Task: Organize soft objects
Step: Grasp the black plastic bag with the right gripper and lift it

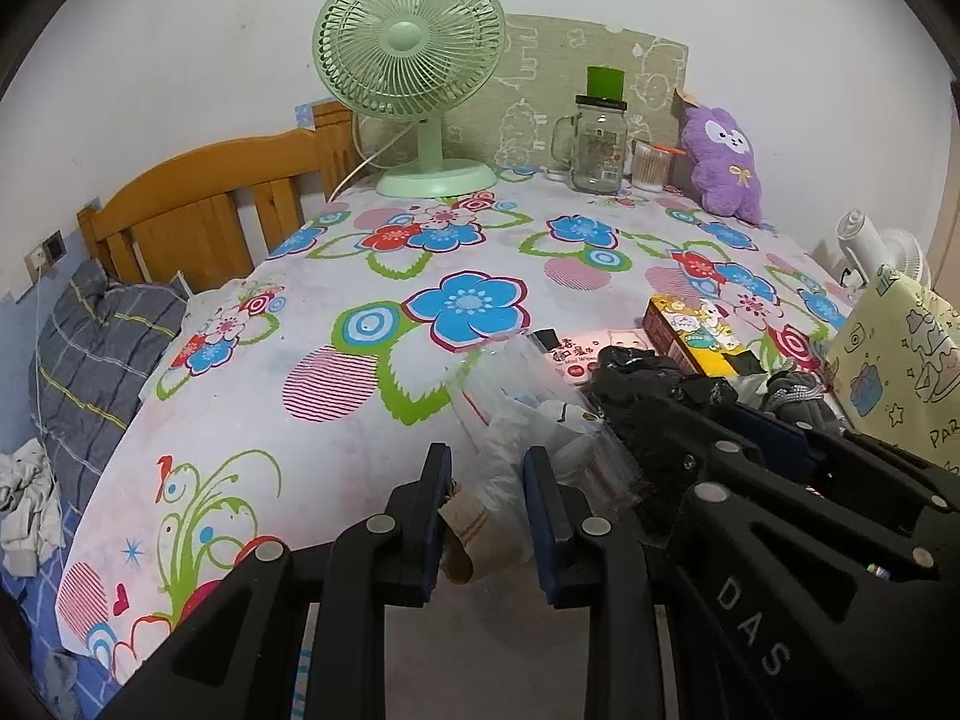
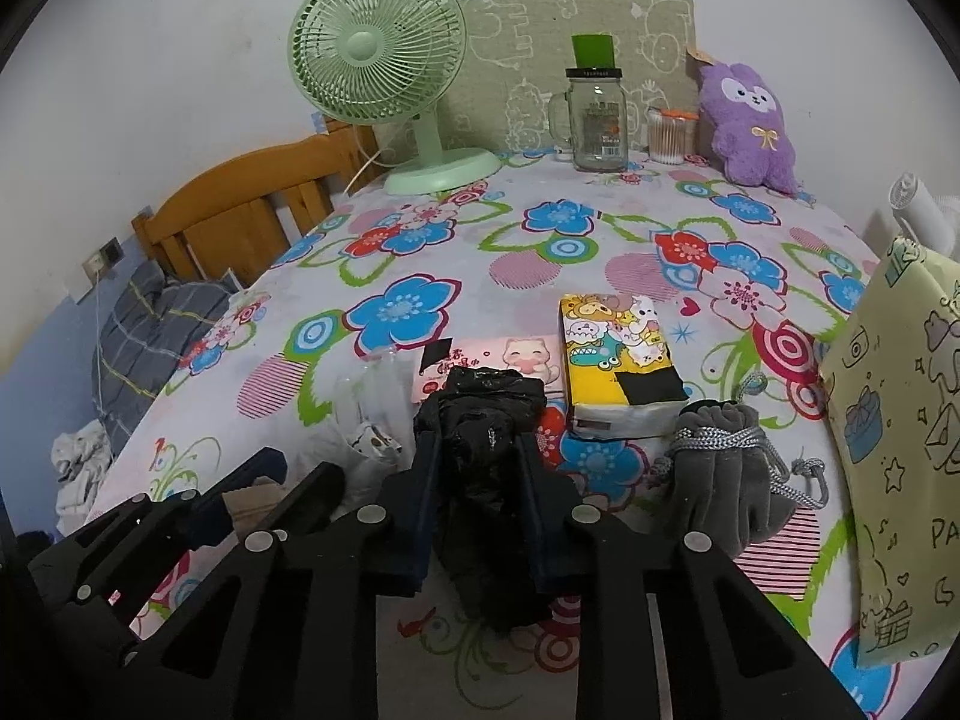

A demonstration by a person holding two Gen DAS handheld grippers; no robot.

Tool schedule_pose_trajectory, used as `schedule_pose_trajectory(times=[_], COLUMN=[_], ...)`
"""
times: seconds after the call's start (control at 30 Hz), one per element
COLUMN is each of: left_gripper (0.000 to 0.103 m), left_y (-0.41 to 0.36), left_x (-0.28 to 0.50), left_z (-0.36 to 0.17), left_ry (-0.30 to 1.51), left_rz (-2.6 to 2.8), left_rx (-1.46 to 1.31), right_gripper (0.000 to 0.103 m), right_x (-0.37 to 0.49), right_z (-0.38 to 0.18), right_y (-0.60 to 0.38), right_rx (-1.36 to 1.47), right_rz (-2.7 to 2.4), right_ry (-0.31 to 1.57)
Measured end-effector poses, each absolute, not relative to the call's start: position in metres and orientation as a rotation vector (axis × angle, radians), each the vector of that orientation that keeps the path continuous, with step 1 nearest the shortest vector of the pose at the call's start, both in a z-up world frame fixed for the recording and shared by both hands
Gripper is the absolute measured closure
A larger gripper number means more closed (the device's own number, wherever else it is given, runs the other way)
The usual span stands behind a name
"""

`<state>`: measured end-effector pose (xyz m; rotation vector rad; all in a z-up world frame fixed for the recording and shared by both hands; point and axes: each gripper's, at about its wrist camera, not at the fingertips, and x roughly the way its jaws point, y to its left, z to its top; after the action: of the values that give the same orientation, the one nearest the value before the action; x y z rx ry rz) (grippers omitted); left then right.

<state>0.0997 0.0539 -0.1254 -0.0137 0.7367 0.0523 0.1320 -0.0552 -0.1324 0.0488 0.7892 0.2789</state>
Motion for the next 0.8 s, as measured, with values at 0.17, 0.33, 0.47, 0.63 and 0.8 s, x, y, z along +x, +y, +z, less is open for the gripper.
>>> schedule_pose_trajectory(times=[0.17,0.33,0.47,0.63,0.8], left_gripper=[0.08,0.08,0.08,0.08,0.08], left_y=[0.049,0.045,0.042,0.039,0.034], left_x=[0.094,0.09,0.087,0.083,0.078], left_z=[-0.119,-0.111,-0.104,-0.094,-0.081], left_ry=[0.719,0.699,0.684,0.665,0.636], left_rz=[0.047,0.037,0.033,0.029,0.025], left_rx=[-0.003,-0.003,0.0,0.01,0.018], right_gripper=[0.081,0.081,0.081,0.081,0.081], right_x=[0.127,0.121,0.117,0.112,0.107], right_z=[-0.125,-0.115,-0.108,-0.096,-0.084], right_y=[-0.058,-0.062,-0.065,-0.068,-0.073], right_rx=[0.029,0.025,0.023,0.012,0.011], right_rz=[0.261,0.254,0.251,0.251,0.25], right_ry=[0.769,0.749,0.732,0.711,0.685])
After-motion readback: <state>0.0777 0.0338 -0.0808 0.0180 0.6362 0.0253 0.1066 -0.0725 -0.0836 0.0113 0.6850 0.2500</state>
